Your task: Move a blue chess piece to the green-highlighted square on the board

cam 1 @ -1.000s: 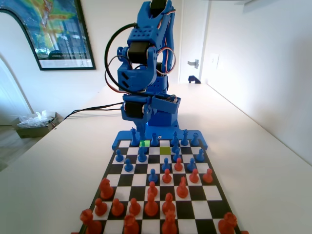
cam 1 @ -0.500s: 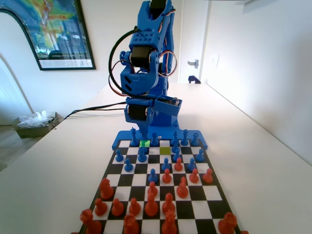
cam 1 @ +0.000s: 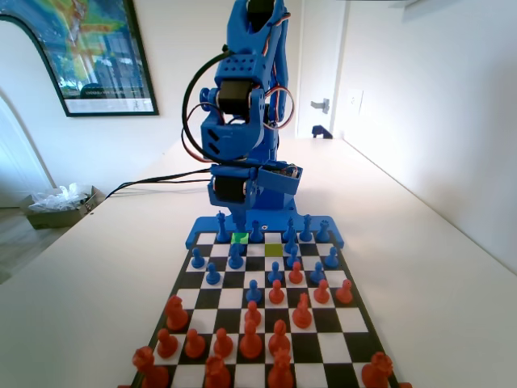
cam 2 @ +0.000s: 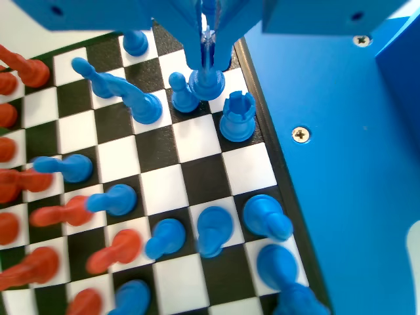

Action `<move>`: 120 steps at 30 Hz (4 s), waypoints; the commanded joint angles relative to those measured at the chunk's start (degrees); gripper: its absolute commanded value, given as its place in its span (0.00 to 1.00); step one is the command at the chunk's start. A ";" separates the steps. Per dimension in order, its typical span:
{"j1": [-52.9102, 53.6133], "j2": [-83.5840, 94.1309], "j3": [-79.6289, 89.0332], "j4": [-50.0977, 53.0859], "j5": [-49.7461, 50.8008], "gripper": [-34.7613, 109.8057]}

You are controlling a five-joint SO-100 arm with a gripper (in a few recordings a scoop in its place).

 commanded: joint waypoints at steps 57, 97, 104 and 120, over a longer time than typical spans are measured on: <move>1.49 -1.85 -2.20 0.70 -9.05 0.25; 1.14 1.32 -6.94 8.53 -9.84 0.33; 0.70 4.57 -13.80 17.14 -9.49 0.32; -1.67 14.68 -27.86 32.87 -10.37 0.26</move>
